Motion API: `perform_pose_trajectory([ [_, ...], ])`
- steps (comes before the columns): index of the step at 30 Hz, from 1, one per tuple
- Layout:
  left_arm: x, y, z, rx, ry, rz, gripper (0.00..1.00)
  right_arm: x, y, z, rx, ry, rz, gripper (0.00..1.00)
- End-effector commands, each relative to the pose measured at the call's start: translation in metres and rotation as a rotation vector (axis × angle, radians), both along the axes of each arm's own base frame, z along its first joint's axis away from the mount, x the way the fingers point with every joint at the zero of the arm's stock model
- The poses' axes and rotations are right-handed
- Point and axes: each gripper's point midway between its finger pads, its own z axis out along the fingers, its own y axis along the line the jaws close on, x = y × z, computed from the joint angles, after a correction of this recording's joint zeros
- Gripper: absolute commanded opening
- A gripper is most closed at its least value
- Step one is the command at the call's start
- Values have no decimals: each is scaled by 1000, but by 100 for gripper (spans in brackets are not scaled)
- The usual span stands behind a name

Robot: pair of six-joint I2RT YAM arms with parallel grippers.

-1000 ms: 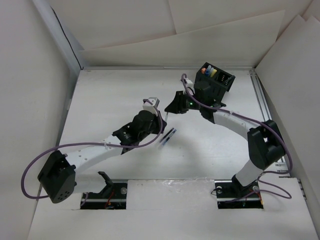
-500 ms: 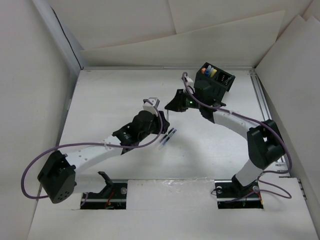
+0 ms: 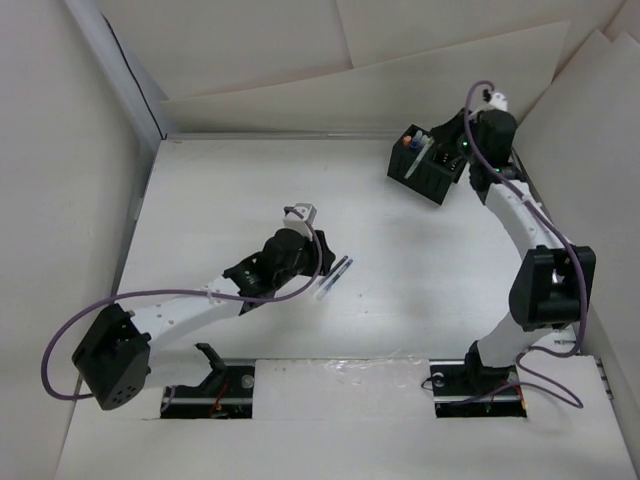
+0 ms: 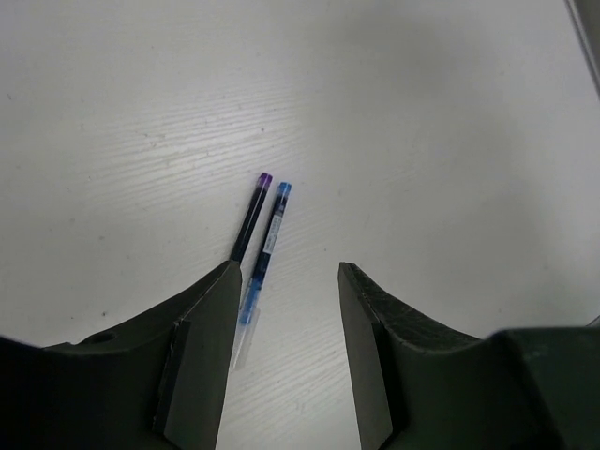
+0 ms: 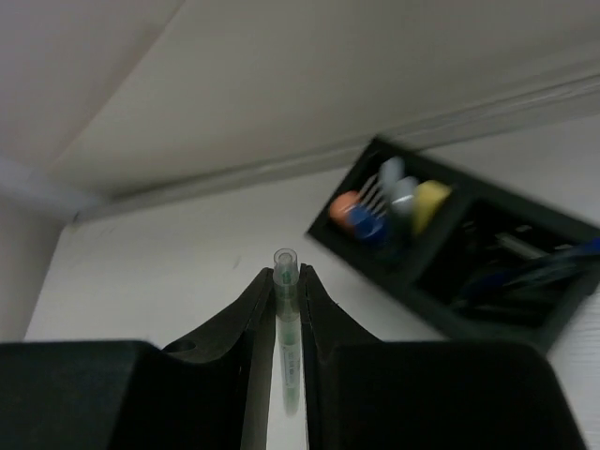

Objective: Sort the stationery into containers
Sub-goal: Place the pen in the storage box.

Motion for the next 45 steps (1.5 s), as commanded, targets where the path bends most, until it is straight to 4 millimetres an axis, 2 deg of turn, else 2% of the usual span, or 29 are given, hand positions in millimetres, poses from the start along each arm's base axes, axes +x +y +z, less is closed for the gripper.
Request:
perform_pose_trajectory([
  [1,-5,1,-16,39,20,-26,43,15,-89,51,-75,-106,-343,12],
  [4,-8,7,-37,85,56,-17,43,29,-129,52,-103,-108,-475,12],
  [5,-9,8,-42,100,70,-18,43,34,-140,60,-104,-124,-511,12],
  [6,-7,9,-42,104,66,-8,43,41,-144,50,-122,-108,-523,12],
  [8,-10,15,-50,129,82,1,43,48,-161,47,-141,-103,-567,12],
  [11,-11,17,-55,150,90,-4,43,61,-167,40,-170,-95,-585,12],
  [12,-13,19,-62,165,104,-4,43,63,-168,39,-182,-95,-583,12],
  [15,-13,19,-71,185,122,-5,43,70,-171,18,-202,-57,-591,12],
  [18,-14,23,-80,219,136,-3,43,75,-166,2,-231,-30,-592,12],
  [20,-13,24,-84,230,139,5,43,77,-162,1,-242,-31,-593,12],
  [22,-10,24,-80,228,129,15,43,78,-153,1,-244,-32,-585,16],
  [23,-9,26,-84,247,129,18,43,77,-153,-5,-248,-19,-583,20],
  [24,-9,26,-87,255,136,17,43,77,-146,-5,-248,-20,-573,33],
  [26,-10,27,-91,265,144,17,43,75,-140,-19,-255,7,-558,48],
  [27,-7,24,-91,269,136,11,43,71,-140,-9,-240,-15,-563,59],
  [30,-10,20,-97,273,149,-21,39,60,-136,2,-223,-31,-549,70],
  [31,-8,18,-94,266,143,-21,38,56,-136,7,-209,-38,-552,73],
  [36,-5,13,-92,274,137,-39,31,29,-126,36,-166,-91,-514,73],
  [37,-5,14,-96,283,145,-40,31,26,-119,40,-160,-106,-493,73],
  [41,-8,12,-102,298,163,-61,28,14,-114,42,-147,-108,-470,72],
  [42,-7,12,-106,315,170,-67,28,11,-112,52,-139,-133,-458,72],
  [44,-10,15,-112,333,187,-68,25,6,-105,46,-130,-121,-439,71],
  [45,-10,15,-115,341,194,-69,25,3,-103,54,-116,-135,-431,71],
])
